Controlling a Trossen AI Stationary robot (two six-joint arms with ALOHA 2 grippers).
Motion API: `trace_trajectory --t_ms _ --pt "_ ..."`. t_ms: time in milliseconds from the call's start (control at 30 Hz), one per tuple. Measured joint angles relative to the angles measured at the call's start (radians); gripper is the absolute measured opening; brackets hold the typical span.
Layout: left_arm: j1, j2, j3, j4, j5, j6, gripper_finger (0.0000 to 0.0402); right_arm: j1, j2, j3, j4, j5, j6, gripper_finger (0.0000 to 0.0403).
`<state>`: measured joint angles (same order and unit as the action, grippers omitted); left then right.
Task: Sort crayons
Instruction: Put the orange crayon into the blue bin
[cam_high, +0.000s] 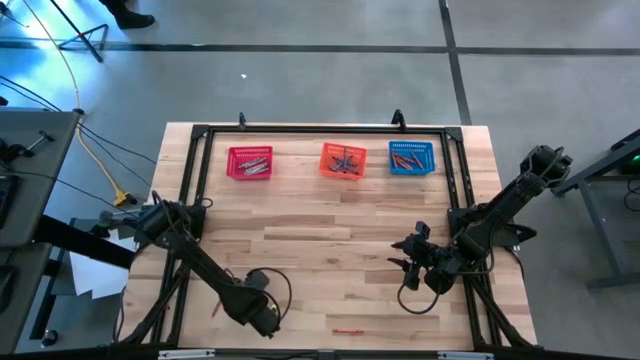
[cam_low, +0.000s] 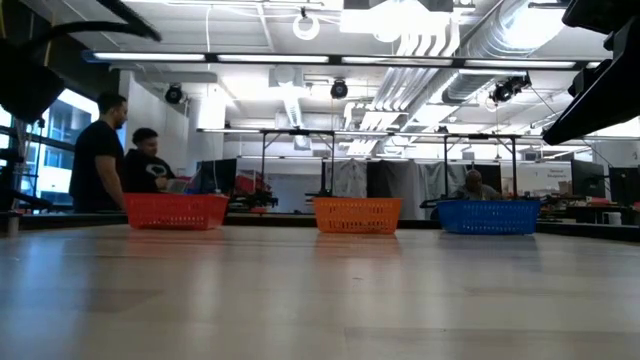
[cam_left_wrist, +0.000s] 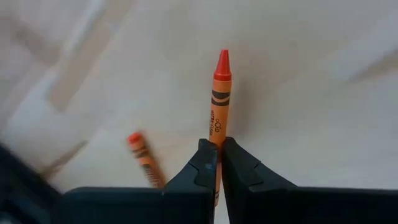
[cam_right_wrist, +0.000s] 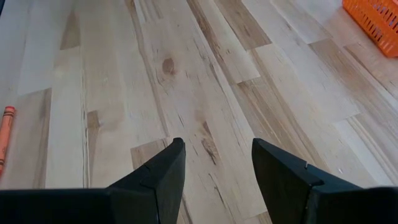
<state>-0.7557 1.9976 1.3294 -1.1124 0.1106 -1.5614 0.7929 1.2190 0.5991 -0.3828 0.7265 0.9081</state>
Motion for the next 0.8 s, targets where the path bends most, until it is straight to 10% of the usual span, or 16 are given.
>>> trace_trajectory --t_ms 233,433,800 --pt "0.002 0.000 0.067 -0.017 -0.101 -0.016 0.0000 0.000 0.000 0.000 0.000 0.000 0.000 0.0181" --pt "0.025 -0.002 0.211 0.035 -0.382 0.028 0.0000 0.000 0.000 0.000 0.013 0.000 0.000 0.0181" --pt "0.044 -0.006 0.390 0.656 -1.045 0.777 0.0000 0.000 0.000 0.000 0.291 0.109 -0.133 0.0181"
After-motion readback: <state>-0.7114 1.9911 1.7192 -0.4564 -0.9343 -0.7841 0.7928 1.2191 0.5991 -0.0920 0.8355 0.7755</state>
